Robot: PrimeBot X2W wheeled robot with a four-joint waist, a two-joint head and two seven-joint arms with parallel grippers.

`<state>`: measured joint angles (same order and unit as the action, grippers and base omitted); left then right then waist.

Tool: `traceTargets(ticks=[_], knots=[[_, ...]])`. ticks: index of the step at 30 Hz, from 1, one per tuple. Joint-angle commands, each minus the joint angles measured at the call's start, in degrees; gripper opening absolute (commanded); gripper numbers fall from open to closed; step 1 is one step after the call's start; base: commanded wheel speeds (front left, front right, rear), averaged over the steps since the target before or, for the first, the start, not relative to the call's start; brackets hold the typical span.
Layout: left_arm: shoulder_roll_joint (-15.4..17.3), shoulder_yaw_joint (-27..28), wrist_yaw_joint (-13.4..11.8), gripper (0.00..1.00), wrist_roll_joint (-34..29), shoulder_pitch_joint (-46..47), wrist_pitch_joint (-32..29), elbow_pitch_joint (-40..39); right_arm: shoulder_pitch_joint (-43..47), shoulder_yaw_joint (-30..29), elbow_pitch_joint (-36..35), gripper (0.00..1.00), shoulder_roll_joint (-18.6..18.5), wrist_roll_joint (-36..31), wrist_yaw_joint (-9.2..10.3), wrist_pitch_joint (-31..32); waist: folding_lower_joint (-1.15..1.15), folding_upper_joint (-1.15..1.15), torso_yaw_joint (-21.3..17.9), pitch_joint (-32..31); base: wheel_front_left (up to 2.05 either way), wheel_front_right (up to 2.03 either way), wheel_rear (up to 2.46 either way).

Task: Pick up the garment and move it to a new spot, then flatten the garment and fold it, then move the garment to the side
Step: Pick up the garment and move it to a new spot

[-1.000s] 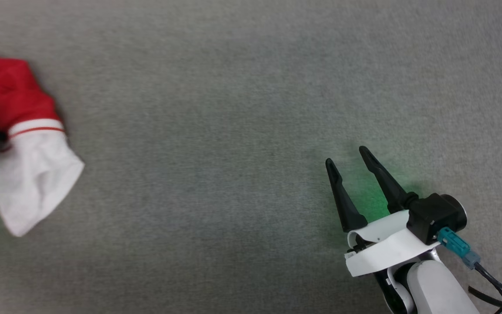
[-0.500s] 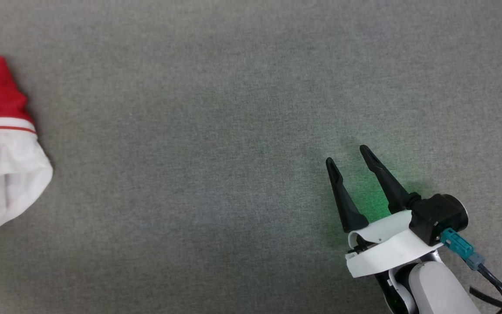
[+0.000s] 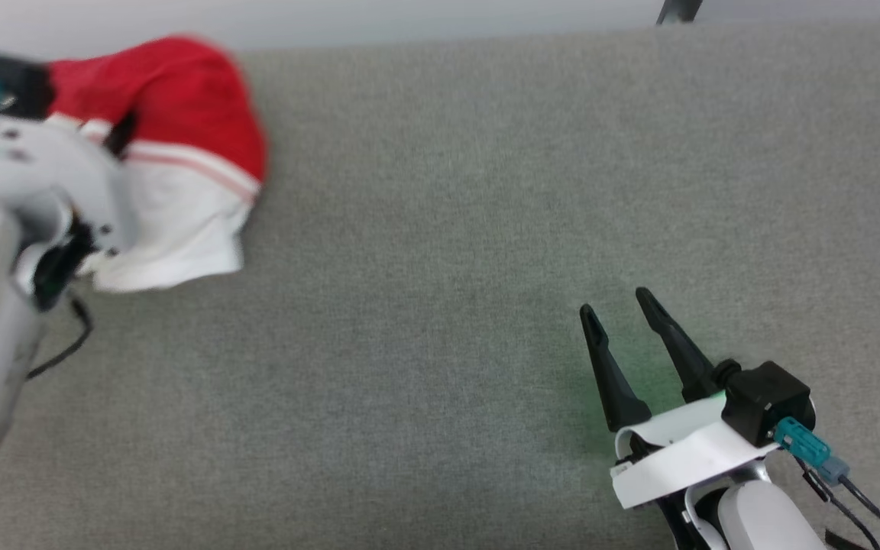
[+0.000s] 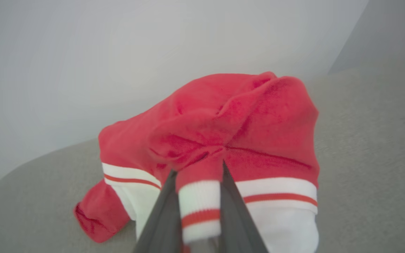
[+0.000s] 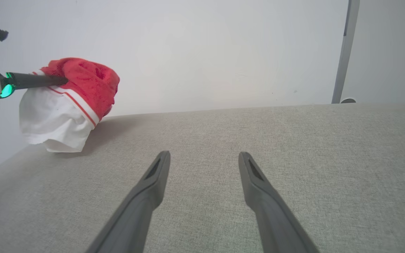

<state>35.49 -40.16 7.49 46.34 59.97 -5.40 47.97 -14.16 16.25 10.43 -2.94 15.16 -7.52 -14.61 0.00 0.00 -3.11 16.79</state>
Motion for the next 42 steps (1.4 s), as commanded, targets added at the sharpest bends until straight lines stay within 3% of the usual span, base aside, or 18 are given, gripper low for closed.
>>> traceTargets(ticks=[1,9,14,19,27,37,39,40,42], knots=[[-0.46,-1.94,-0.03,0.0,0.43,1.79,0.82,-2.82,1.03,-0.1,0.21,1.0,0.04,0.72,0.06,-0.29,0.0,0.0,-0.07,-2.57,0.0,0.0,0.0],[-5.51,-10.88,-0.02,0.0,9.76,4.77,-3.83,-18.92,2.59,-2.1,0.26,1.0,0.05,2.97,0.05,-0.56,0.0,0.0,-2.8,-3.64,0.0,0.0,0.0],[-9.62,-15.58,-0.02,0.0,13.75,5.02,-7.01,-22.55,3.05,-3.16,-0.98,1.0,0.06,4.38,0.05,-0.61,0.0,0.0,-5.73,-2.62,0.0,0.0,0.0],[-11.69,-20.82,-0.02,0.0,14.56,4.0,-8.03,-19.54,2.56,-3.33,-2.07,1.0,0.07,5.47,0.06,-0.62,0.0,0.0,-9.57,-1.01,0.0,0.0,0.0],[-10.74,-29.78,-0.02,0.0,12.92,5.5,-8.69,-9.62,1.58,-2.83,-3.19,1.0,0.09,7.6,0.06,-0.62,0.0,0.0,-14.5,1.57,0.0,0.0,0.0],[-10.44,-33.11,-0.03,0.0,12.47,5.33,-10.45,-3.03,1.33,-2.38,-3.61,1.0,0.08,9.04,0.06,-0.63,0.0,0.0,-16.35,2.8,0.0,0.0,0.0],[-10.71,-33.28,-0.03,0.6,12.93,5.25,-10.0,-2.94,1.6,-2.74,-3.5,1.0,0.08,8.96,0.05,-0.63,0.0,0.0,-16.05,2.49,0.0,0.0,0.0],[-10.85,-33.29,-0.03,0.95,13.29,5.24,-9.65,-2.99,1.75,-2.8,-3.42,1.0,0.08,8.7,0.06,-0.63,0.0,0.0,-15.78,2.19,0.0,0.0,0.0],[-11.13,-33.3,-0.03,1.0,14.02,5.24,-8.76,-3.4,1.91,-2.94,-3.17,1.0,0.07,8.01,0.05,-0.6,0.0,0.0,-15.06,1.52,0.0,0.0,0.0]])
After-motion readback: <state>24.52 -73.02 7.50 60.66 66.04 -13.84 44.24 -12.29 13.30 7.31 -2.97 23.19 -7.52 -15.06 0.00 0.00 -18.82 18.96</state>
